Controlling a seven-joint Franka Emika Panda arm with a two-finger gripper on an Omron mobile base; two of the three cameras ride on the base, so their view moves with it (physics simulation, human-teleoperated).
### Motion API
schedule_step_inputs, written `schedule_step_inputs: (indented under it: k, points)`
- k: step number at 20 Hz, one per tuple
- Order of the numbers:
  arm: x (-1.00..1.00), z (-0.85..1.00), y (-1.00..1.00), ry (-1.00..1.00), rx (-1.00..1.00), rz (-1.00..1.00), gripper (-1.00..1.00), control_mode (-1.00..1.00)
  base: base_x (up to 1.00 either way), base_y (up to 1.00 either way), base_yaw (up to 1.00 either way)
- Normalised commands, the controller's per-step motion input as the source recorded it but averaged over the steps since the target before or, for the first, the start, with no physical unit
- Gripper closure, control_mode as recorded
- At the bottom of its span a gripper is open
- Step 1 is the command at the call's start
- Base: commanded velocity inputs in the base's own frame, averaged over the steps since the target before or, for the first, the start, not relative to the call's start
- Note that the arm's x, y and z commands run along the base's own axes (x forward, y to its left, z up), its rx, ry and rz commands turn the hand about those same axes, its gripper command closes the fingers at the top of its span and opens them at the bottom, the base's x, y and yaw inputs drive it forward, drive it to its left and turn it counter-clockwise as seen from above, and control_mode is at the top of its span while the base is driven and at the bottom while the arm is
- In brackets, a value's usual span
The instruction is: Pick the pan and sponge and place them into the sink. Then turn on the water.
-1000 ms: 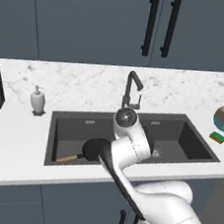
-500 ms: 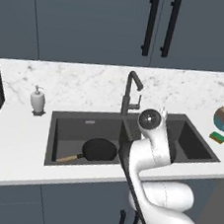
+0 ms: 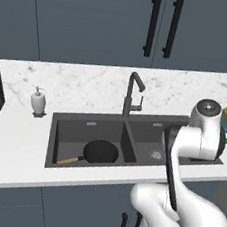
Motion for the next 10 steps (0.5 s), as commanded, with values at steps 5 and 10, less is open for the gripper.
schedule_step_inputs:
  k: [5,10]
  points:
    - [0.00,0.01,-1.00,0.00,0.27,-0.23,-1.00,-1.00,0.00,0.00,0.00]
    - [0.00,0.05,-1.00,0.01,0.28,-0.20,-1.00,-1.00,0.00,0.00,0.00]
